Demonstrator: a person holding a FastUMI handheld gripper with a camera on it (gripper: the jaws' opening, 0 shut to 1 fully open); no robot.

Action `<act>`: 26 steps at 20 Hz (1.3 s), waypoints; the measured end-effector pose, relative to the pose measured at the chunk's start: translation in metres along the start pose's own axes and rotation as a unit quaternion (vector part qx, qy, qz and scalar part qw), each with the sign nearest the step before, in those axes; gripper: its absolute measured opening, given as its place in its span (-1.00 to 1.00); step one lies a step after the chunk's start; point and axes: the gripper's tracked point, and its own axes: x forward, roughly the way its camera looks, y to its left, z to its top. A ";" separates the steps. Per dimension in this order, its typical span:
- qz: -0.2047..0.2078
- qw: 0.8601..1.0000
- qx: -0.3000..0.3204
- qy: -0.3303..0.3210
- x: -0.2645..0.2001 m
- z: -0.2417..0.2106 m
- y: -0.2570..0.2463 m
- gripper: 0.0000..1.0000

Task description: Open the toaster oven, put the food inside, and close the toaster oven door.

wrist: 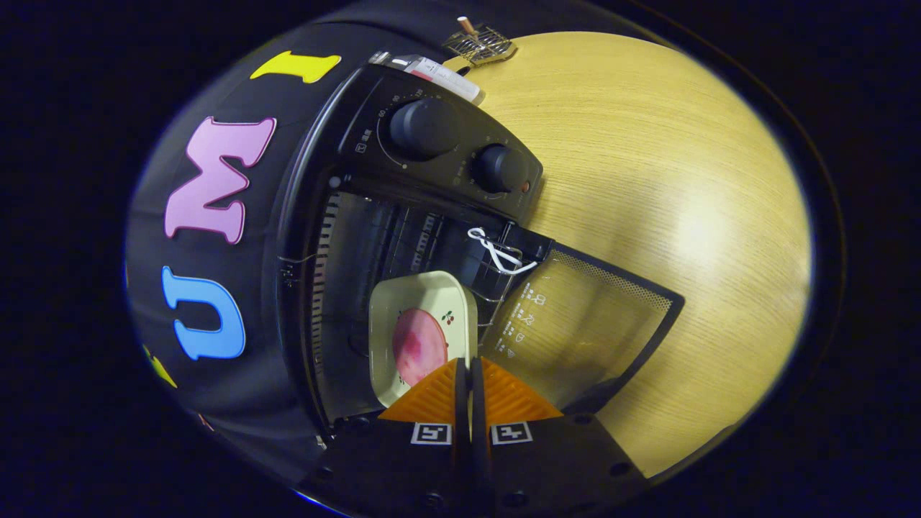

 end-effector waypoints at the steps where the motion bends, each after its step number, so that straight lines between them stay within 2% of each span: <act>1: -0.002 1.000 0.008 -0.007 0.003 0.000 0.004 -0.89; 6: -0.016 0.997 0.066 -0.045 0.014 0.004 0.016 -0.89; 10: -0.032 0.995 0.079 -0.045 0.024 -0.005 0.019 -0.88; 14: -0.009 0.994 0.101 -0.027 0.024 -0.013 0.026 -0.74; 16: 0.009 0.997 0.080 -0.019 0.018 -0.013 0.030 -0.50; 17: 0.019 0.998 0.063 -0.020 0.013 -0.011 0.031 -0.31; 18: 0.029 0.998 0.048 -0.021 0.008 -0.009 0.033 -0.23; 20: 0.053 0.998 0.018 -0.008 -0.004 -0.008 0.037 0.44; 21: 0.053 0.999 -0.004 -0.001 -0.013 -0.007 0.033 0.76; 22: 0.054 0.998 -0.032 0.003 -0.016 -0.006 0.030 0.96; 24: 0.058 0.992 -0.115 -0.007 -0.032 0.001 0.024 0.97; 26: 0.054 0.971 -0.231 -0.018 -0.048 0.006 0.015 0.97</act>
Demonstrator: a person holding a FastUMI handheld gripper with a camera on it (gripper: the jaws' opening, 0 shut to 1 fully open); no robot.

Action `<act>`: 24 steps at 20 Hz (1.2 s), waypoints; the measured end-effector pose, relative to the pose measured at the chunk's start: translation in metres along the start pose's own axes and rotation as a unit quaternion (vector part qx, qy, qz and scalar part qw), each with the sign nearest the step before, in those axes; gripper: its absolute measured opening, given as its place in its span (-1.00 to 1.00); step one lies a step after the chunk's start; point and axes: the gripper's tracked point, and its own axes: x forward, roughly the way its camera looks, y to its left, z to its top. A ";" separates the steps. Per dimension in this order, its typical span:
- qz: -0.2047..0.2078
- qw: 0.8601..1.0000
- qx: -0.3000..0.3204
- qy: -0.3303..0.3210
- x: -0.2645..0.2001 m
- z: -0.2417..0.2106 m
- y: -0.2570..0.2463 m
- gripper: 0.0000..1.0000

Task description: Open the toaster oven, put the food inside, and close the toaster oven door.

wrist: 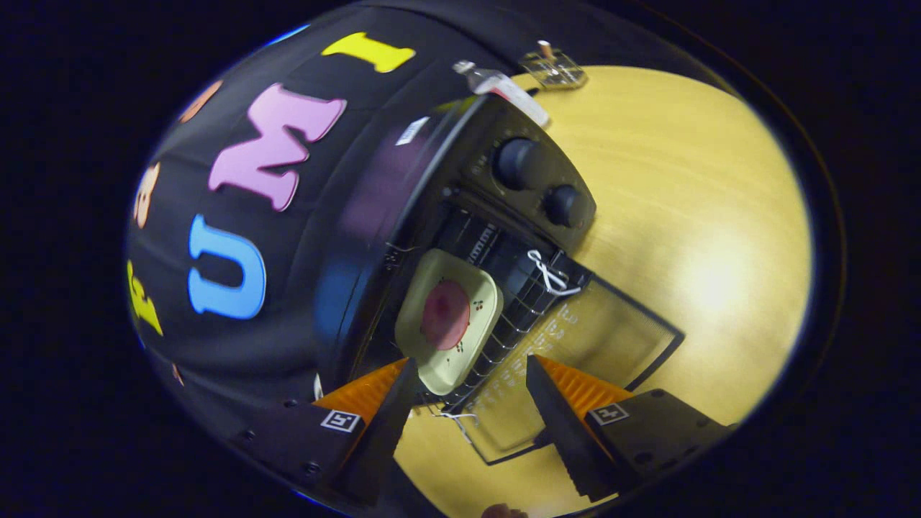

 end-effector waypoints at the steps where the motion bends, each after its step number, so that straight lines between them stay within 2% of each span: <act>1: -0.003 0.998 -0.056 0.001 -0.009 -0.002 -0.004 0.97; 3: -0.008 0.991 -0.135 0.006 -0.024 -0.008 -0.012 0.98; 5: -0.017 0.982 -0.187 0.017 -0.036 -0.018 -0.021 0.98; 10: -0.044 0.948 -0.312 0.049 -0.049 -0.050 -0.046 0.98; 18: -0.087 0.913 -0.382 0.113 -0.032 -0.109 -0.071 0.99; 24: -0.130 0.910 -0.373 0.125 -0.006 -0.121 -0.094 1.00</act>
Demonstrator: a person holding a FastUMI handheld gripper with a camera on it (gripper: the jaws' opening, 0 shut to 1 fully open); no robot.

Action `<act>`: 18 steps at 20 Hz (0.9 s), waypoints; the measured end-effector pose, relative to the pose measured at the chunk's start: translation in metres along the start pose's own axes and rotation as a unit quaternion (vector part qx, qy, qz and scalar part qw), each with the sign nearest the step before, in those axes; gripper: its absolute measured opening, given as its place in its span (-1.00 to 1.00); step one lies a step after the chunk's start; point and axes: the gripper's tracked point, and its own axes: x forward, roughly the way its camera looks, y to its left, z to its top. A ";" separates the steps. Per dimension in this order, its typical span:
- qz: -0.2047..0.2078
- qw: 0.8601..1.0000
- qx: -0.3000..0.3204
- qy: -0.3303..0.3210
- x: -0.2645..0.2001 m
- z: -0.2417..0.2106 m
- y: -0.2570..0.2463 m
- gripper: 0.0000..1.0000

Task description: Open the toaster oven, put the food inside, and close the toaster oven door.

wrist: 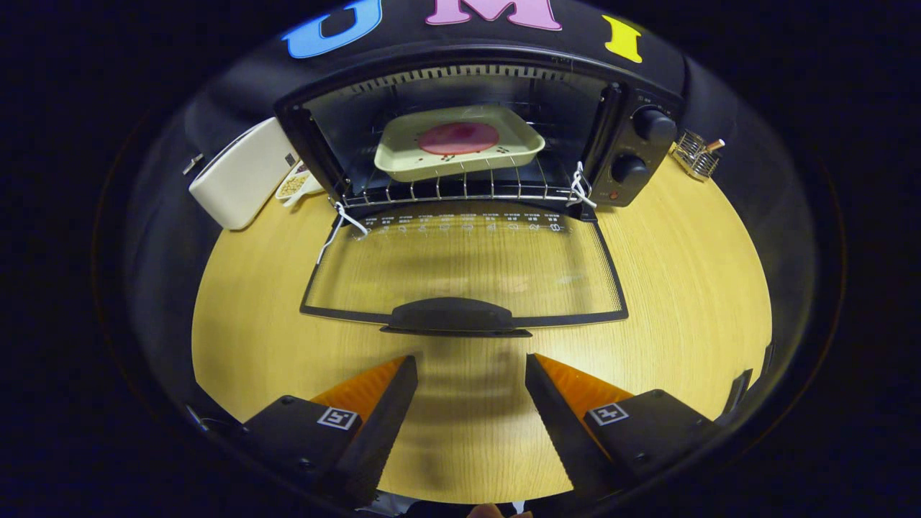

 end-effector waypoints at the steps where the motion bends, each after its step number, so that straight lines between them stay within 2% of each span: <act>1: -0.006 1.000 0.002 0.001 0.005 0.001 -0.003 1.00; 7: -0.026 0.999 0.029 0.007 0.023 0.003 -0.012 1.00; 12: -0.032 0.999 0.011 -0.012 0.023 0.009 -0.013 0.97; 18: -0.025 0.998 -0.010 -0.060 0.002 0.019 -0.012 0.97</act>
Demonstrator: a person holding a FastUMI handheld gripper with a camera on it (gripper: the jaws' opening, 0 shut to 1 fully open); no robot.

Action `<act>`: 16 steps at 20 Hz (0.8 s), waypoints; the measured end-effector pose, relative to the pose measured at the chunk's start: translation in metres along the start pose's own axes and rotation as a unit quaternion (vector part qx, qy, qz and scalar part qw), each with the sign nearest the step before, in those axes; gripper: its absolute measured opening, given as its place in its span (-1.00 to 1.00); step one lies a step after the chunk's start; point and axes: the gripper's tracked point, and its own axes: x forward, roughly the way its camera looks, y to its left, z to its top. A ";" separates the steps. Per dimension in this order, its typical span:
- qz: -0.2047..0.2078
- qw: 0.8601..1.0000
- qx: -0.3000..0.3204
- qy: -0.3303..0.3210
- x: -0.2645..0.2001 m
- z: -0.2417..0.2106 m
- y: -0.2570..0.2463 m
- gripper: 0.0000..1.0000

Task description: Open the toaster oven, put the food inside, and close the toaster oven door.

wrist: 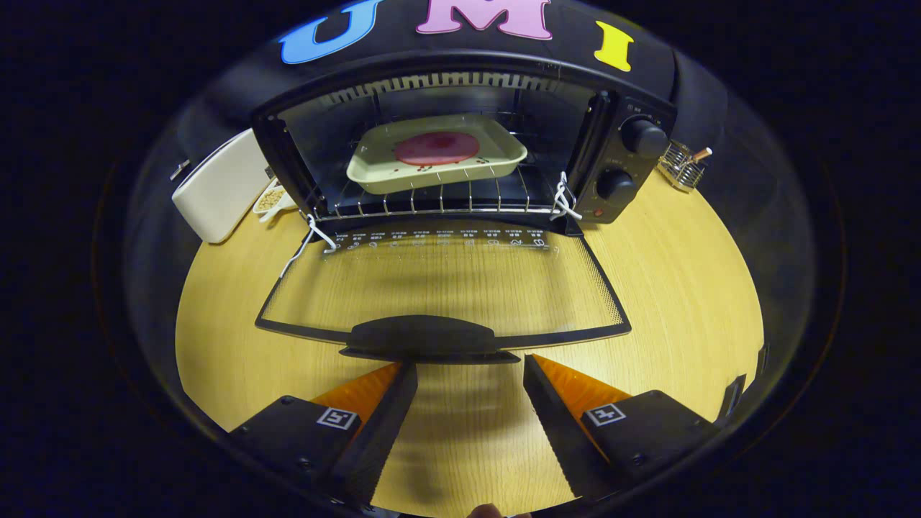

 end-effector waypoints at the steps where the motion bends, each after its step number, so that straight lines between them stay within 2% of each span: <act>1: 0.002 1.000 -0.002 -0.009 -0.004 0.003 0.000 0.97; 8: 0.023 0.997 0.016 -0.068 -0.033 0.027 0.000 0.97; 16: 0.023 0.989 0.005 -0.146 -0.064 0.087 -0.004 0.98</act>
